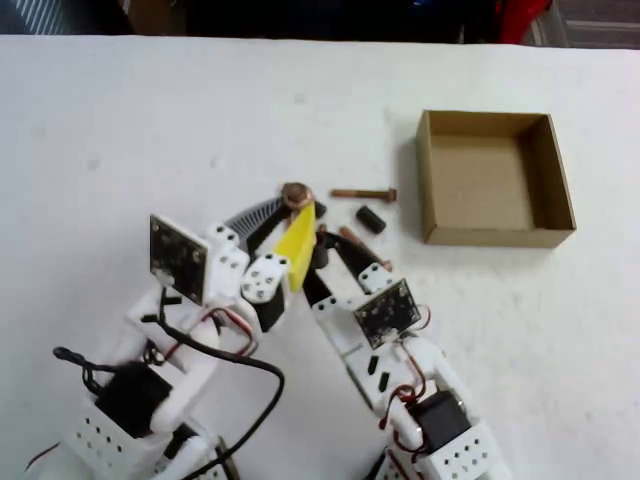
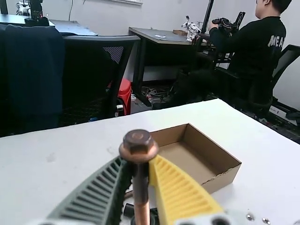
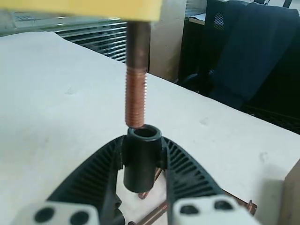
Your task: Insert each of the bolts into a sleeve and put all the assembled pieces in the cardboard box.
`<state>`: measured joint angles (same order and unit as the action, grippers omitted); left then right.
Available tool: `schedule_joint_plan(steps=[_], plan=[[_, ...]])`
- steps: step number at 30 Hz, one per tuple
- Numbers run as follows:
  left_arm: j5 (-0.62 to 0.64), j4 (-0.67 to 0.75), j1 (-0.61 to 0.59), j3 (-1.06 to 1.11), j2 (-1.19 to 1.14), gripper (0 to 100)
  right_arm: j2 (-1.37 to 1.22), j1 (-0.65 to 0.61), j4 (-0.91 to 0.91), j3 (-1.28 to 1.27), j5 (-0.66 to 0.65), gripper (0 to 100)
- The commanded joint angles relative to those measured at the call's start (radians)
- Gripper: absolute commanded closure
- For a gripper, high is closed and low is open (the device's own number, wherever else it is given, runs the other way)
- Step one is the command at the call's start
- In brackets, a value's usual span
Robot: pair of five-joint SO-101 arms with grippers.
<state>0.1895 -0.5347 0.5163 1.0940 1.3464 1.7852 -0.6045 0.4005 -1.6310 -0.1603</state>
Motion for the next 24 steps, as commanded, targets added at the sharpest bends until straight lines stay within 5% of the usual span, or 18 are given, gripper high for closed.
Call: schedule_joint_plan(steps=[1, 24], plan=[[0.009, 0.095, 0.018, 0.021, 0.016, 98, 0.018, 0.013, -0.025, 0.018, 0.014, 98.1], [0.009, 0.106, 0.015, 0.091, 0.018, 98, 0.018, 0.018, -0.024, 0.012, 0.014, 98.1]])
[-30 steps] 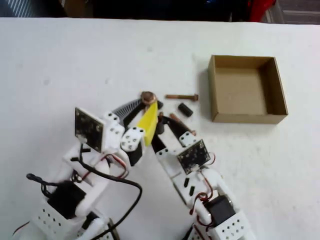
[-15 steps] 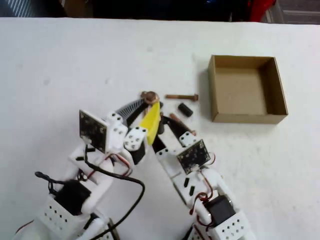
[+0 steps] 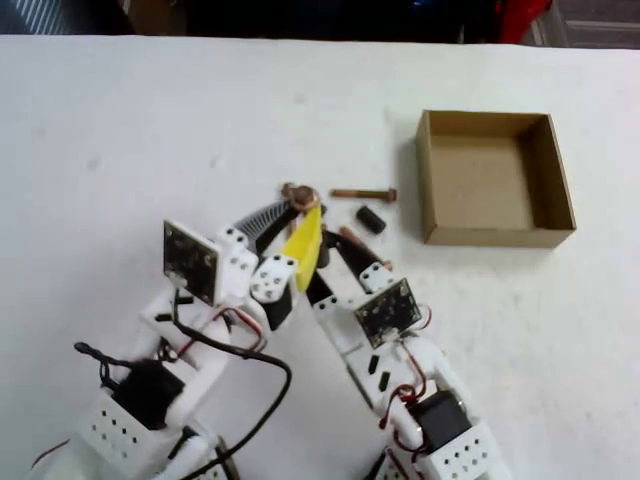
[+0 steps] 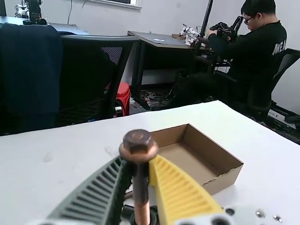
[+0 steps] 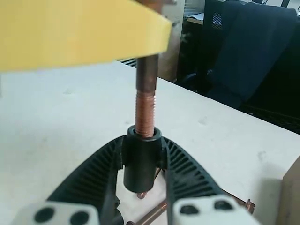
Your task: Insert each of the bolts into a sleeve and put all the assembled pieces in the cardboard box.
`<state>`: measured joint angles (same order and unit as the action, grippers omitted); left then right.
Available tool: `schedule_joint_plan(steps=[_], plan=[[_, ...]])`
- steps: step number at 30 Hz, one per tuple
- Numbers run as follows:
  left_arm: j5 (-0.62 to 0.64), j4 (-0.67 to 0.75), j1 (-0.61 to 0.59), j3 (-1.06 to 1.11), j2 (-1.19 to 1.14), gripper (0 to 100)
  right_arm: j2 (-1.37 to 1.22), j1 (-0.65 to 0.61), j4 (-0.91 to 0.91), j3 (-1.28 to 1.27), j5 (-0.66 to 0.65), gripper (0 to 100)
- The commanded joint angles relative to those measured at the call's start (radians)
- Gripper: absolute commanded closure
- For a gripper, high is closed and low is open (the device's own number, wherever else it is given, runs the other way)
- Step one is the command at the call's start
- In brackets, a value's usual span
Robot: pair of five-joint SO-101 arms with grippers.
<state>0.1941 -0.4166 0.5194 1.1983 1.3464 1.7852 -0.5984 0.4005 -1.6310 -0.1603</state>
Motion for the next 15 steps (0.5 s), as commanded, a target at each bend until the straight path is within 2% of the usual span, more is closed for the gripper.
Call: schedule_joint_plan(steps=[1, 7, 15], plan=[[0.005, -0.025, 0.012, -0.014, 0.018, 98, 0.018, 0.01, -0.024, 0.012, 0.014, 98.1], [0.009, -0.031, -0.07, -0.003, 0.015, 98, 0.018, 0.007, -0.024, 0.012, 0.014, 98.1], [0.006, -0.028, -0.035, 0.072, 0.016, 98, 0.018, 0.007, -0.024, 0.014, 0.014, 98.1]])
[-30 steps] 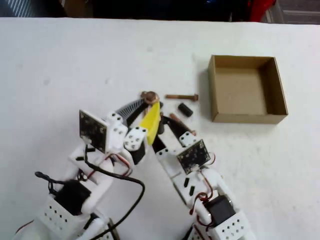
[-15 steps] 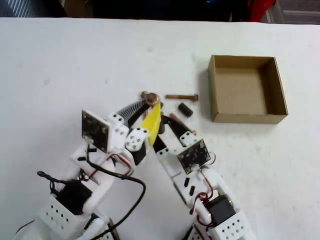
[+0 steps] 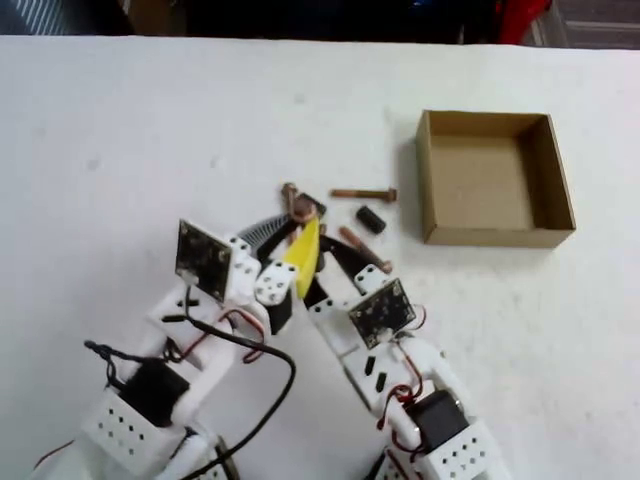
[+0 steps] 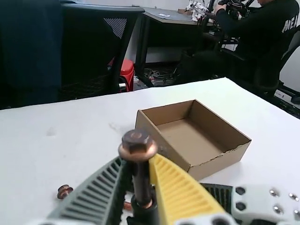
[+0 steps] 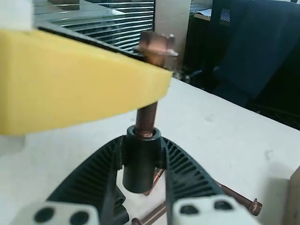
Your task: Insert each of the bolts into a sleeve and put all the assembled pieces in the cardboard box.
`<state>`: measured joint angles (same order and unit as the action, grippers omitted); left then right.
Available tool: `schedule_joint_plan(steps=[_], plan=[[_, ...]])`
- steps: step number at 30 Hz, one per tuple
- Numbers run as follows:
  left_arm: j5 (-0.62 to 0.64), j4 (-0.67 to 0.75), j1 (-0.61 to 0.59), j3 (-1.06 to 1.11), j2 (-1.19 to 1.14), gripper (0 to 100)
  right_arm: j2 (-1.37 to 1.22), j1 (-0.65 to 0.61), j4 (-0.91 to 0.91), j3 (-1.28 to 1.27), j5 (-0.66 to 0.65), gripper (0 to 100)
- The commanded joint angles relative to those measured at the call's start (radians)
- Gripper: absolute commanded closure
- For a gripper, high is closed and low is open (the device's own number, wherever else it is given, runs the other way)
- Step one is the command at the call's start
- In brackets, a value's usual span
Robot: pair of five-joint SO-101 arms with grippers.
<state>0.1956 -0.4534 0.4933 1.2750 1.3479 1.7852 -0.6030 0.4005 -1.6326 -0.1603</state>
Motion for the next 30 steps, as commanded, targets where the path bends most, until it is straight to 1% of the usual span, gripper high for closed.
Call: schedule_joint_plan(steps=[1, 12, 14, 17, 20, 23, 26, 30], plan=[[0.005, 0.009, -0.007, -0.005, 0.015, 98, 0.018, 0.012, -0.024, 0.015, 0.014, 98.1], [0.002, 0.011, -0.012, 0.04, 0.018, 97, 0.018, 0.012, -0.024, 0.015, 0.012, 98.1], [0.002, 0.052, -0.016, 0.043, 0.018, 97, 0.018, 0.012, -0.024, 0.015, 0.011, 98.1], [0.002, 0.123, -0.013, 0.068, 0.018, 91, 0.018, 0.012, -0.024, 0.015, 0.009, 98.1], [0.002, 0.133, -0.016, 0.086, 0.018, 84, 0.018, 0.012, -0.022, 0.015, 0.008, 98.1], [0.005, 0.129, -0.016, 0.089, 0.018, 80, 0.018, 0.012, -0.022, 0.015, 0.008, 98.1], [0.003, 0.137, -0.016, 0.089, 0.018, 78, 0.018, 0.013, -0.022, 0.015, 0.008, 98.1], [0.002, 0.138, -0.016, 0.083, 0.018, 78, 0.018, 0.015, -0.021, 0.015, 0.006, 98.1]])
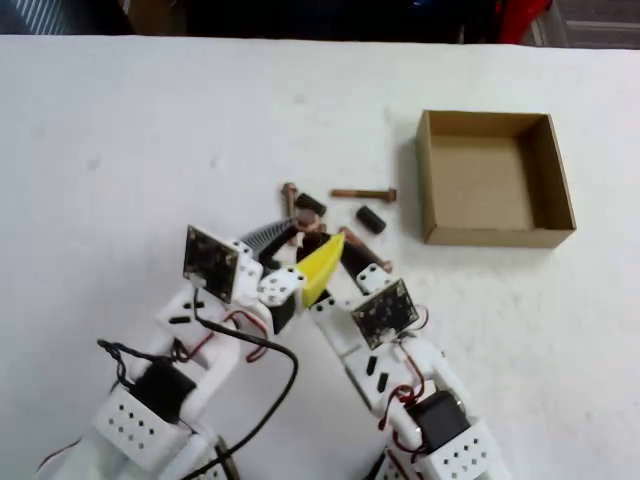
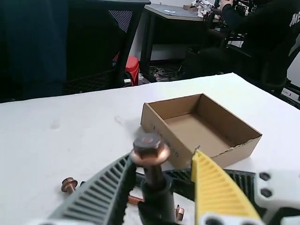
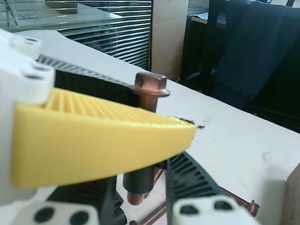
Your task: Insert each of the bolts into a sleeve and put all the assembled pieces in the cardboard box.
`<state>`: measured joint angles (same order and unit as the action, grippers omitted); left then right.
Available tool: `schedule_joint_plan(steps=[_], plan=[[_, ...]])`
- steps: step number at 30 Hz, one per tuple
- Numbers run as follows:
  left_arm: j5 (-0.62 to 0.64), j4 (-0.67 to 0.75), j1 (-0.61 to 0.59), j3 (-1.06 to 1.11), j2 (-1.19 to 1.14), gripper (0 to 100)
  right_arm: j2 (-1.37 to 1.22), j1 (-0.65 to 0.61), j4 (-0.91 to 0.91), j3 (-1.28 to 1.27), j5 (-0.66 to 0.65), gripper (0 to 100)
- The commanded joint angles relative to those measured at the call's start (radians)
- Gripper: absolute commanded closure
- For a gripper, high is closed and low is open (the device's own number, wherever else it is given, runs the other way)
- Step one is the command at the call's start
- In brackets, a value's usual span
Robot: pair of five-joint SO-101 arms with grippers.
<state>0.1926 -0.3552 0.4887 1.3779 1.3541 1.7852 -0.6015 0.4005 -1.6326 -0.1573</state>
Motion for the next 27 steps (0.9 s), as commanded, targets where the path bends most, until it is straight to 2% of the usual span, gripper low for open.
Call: schedule_joint_plan(steps=[1, 12, 16, 27], plan=[[0.005, 0.04, -0.012, -0.021, 0.012, 78, 0.018, 0.013, -0.015, 0.015, 0.003, 98.1], [0.0, 0.031, -0.016, -0.055, 0.012, 78, 0.018, 0.012, 0.004, 0.018, 0.003, 98.1], [-0.098, 0.031, -0.058, -0.051, 0.008, 78, 0.018, 0.012, 0.004, 0.018, 0.003, 98.1], [-0.109, 0.046, -0.071, -0.063, 0.01, 78, 0.018, 0.012, 0.004, 0.018, 0.003, 98.1]])
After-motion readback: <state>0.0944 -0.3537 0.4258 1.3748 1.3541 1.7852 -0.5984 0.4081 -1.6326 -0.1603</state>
